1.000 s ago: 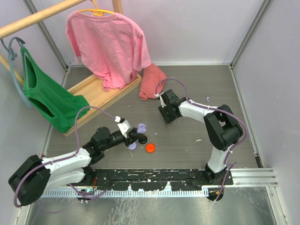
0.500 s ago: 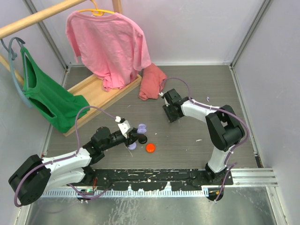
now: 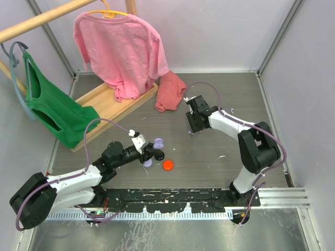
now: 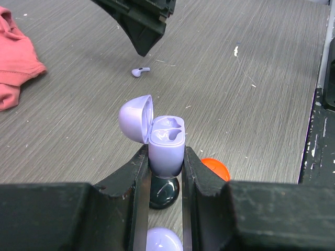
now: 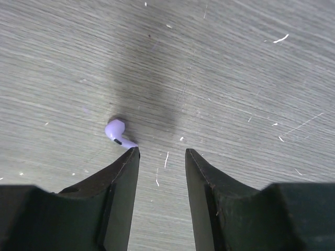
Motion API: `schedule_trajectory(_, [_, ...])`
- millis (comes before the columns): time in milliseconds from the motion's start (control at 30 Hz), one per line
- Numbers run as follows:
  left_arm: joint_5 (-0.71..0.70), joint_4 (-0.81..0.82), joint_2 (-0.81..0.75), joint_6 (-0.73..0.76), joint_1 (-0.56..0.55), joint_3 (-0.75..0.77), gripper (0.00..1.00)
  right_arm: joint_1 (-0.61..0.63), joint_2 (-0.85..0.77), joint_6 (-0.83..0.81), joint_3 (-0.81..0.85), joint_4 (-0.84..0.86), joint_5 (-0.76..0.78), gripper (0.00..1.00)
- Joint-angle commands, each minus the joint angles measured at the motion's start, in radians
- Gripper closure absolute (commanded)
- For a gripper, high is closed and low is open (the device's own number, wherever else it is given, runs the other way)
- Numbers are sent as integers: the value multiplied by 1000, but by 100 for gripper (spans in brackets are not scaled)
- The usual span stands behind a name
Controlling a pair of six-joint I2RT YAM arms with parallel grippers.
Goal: Insert the wireless bluetooth earbuds into the charging case
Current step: Pick up the earbud from the center of the board.
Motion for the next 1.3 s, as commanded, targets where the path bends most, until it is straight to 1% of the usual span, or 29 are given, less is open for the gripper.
schedule_trajectory(0, [17,53,1,18,-2,44,100,0,-89,8,23,4,-47,52])
schedule_trajectory(200, [16,53,-2,20,-1,42,100,-1,-21,-47,72,-13,-178,51])
schedule_trajectory(333, [15,53,-1,21,-1,42,100,0,38,-67,117,-38,-212,51])
schedule_trajectory(567, [16,52,-1,21,-1,42,100,8,121,-101,195,-112,-206,51])
schedule_trajectory(933, [22,51,1,21,-2,44,100,19,221,-171,307,-230,-193,57])
schedule_trajectory(1267, [24,48,1,24,-2,45,100,52,288,-199,351,-298,-156,60])
